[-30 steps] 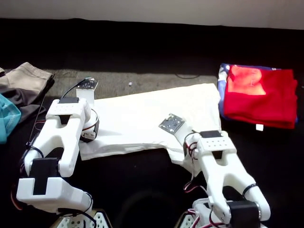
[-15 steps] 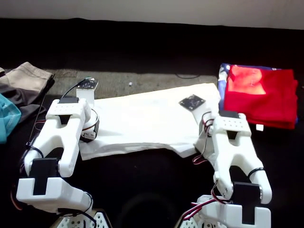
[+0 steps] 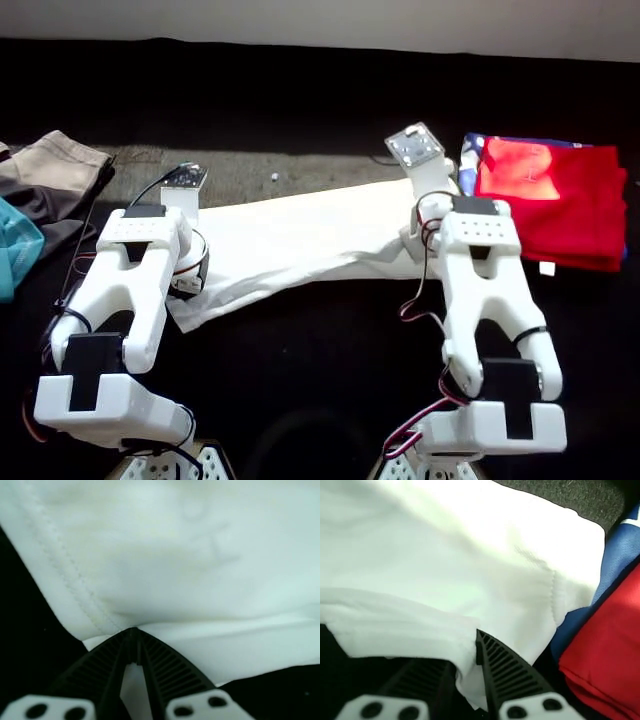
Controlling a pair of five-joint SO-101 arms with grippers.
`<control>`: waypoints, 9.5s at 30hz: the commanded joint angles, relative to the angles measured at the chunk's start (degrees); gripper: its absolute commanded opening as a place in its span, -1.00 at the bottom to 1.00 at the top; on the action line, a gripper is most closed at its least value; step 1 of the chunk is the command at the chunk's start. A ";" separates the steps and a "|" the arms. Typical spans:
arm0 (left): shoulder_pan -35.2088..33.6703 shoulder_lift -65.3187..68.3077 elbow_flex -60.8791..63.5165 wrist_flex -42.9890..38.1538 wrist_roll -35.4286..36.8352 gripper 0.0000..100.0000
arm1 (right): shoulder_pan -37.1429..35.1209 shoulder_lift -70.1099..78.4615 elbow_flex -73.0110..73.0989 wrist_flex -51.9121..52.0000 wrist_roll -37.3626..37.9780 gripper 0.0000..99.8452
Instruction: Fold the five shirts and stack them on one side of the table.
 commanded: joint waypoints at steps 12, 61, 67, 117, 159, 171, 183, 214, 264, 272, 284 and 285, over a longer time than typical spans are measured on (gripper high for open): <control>0.75 0.66 0.31 -1.23 0.18 -0.98 | 2.51 16.04 -22.73 -1.27 -27.25 -0.64; -10.15 -31.52 5.23 13.98 0.18 -0.98 | -34.24 18.95 -26.86 26.95 -22.33 -0.93; -10.07 -31.52 6.02 12.57 0.26 -0.98 | -34.15 19.21 -36.97 31.43 -22.59 -0.93; -11.38 6.64 -18.24 10.99 11.08 -0.69 | -4.00 0.66 -58.33 50.95 -16.26 -0.74; -28.26 30.46 -60.53 39.47 2.20 -0.98 | 7.96 -24.13 -30.29 48.66 -16.18 -0.74; -15.25 23.43 -62.46 45.89 2.20 -0.98 | 13.32 -45.05 21.93 20.26 -15.47 -0.74; 15.78 0.75 -51.38 45.71 2.20 -0.98 | 26.33 -43.56 50.95 -4.70 -9.67 -0.74; 39.69 35.82 -85.49 33.93 2.29 -0.98 | 26.24 -43.56 59.38 -13.41 -13.27 -0.74; 40.40 29.41 -82.15 45.80 9.67 -0.98 | 26.51 -43.56 59.38 -13.85 -13.27 -0.74; 30.02 38.55 -80.75 45.54 9.58 -0.98 | 26.42 -43.56 59.38 -13.85 -13.27 -0.74; 39.96 42.68 -80.84 43.16 10.02 -0.98 | 26.42 -43.56 59.38 -13.85 -13.27 -0.74; 41.45 42.68 -80.84 43.16 10.11 -0.98 | 26.42 -43.56 59.38 -13.85 -13.27 -0.74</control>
